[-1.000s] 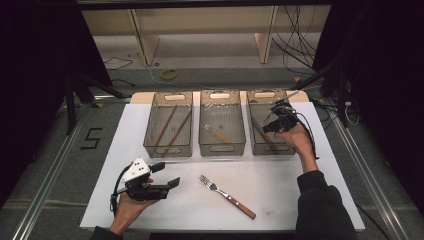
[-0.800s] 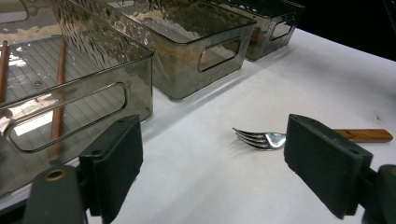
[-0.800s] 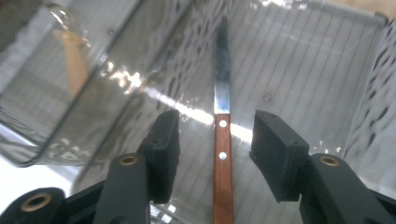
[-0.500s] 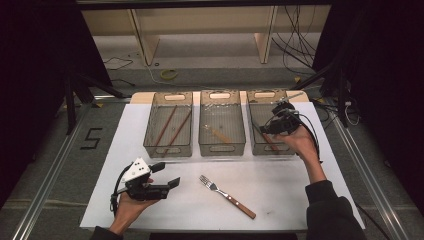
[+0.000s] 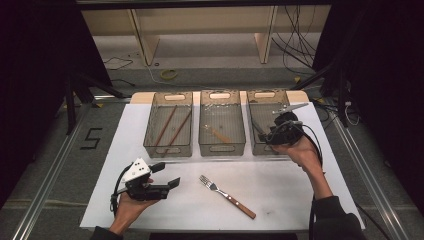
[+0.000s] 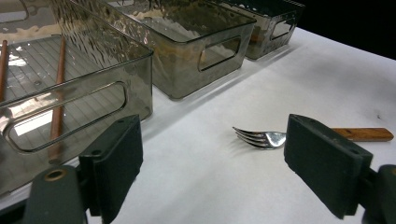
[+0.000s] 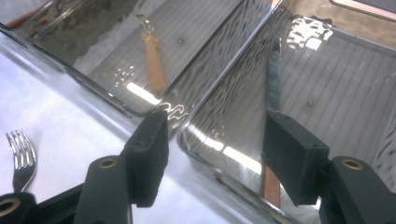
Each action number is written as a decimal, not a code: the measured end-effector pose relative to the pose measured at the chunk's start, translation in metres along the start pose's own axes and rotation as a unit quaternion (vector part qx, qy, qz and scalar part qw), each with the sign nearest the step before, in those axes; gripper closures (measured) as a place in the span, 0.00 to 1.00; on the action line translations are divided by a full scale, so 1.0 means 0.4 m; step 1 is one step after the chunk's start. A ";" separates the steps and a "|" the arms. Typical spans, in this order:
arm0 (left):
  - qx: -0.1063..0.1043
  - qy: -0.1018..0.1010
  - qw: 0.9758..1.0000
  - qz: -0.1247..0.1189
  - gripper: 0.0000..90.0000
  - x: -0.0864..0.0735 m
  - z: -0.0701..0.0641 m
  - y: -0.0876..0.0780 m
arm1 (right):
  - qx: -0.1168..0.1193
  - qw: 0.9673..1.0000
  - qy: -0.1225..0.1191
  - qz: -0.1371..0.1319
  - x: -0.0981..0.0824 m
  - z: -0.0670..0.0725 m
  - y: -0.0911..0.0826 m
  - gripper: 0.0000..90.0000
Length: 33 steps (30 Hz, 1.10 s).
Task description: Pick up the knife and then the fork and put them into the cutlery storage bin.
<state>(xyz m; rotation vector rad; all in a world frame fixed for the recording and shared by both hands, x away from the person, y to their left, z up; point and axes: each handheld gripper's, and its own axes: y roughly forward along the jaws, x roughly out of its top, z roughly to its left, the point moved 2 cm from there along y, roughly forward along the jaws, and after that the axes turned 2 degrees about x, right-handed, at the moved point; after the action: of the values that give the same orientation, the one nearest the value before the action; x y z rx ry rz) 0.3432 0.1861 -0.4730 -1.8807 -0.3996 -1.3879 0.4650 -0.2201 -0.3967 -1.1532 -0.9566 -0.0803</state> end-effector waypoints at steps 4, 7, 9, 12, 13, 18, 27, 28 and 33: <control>-0.001 0.002 1.000 0.000 0.21 0.001 0.000 0.000 | 0.006 1.000 -0.006 -0.004 -0.015 0.017 -0.001 0.45; -0.002 0.001 1.000 0.000 0.21 0.001 -0.002 -0.001 | 0.013 1.000 -0.013 -0.009 -0.016 0.033 -0.006 0.44; -0.002 0.003 1.000 0.001 0.21 0.001 -0.001 0.000 | 0.013 1.000 -0.020 -0.012 -0.014 0.044 -0.009 0.44; -0.001 0.002 1.000 0.000 0.21 0.001 -0.001 -0.001 | 0.024 0.999 -0.026 -0.008 -0.014 0.061 -0.013 0.42; -0.001 0.003 1.000 0.001 0.21 0.001 -0.001 -0.001 | 0.026 0.999 -0.029 -0.007 -0.015 0.067 -0.012 0.42; -0.002 0.001 1.000 -0.002 0.21 0.002 -0.002 -0.002 | 0.041 0.998 -0.041 0.000 -0.020 0.094 -0.010 0.40; -0.003 0.000 1.000 -0.003 0.21 0.003 -0.002 -0.002 | 0.065 0.995 -0.074 0.026 -0.036 0.160 -0.001 0.39; -0.003 0.000 1.000 -0.004 0.21 0.003 -0.002 -0.002 | 0.070 0.994 -0.078 0.028 -0.039 0.168 -0.001 0.39; -0.002 0.001 1.000 -0.002 0.21 0.002 -0.002 -0.002 | 0.084 0.991 -0.092 0.039 -0.054 0.202 0.000 0.39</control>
<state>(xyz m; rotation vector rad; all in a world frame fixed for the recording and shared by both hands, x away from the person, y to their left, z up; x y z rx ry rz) 0.3424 0.1858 -0.4718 -1.8839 -0.3994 -1.3931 0.4035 -0.1643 -0.4052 -1.0541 -1.0586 0.1699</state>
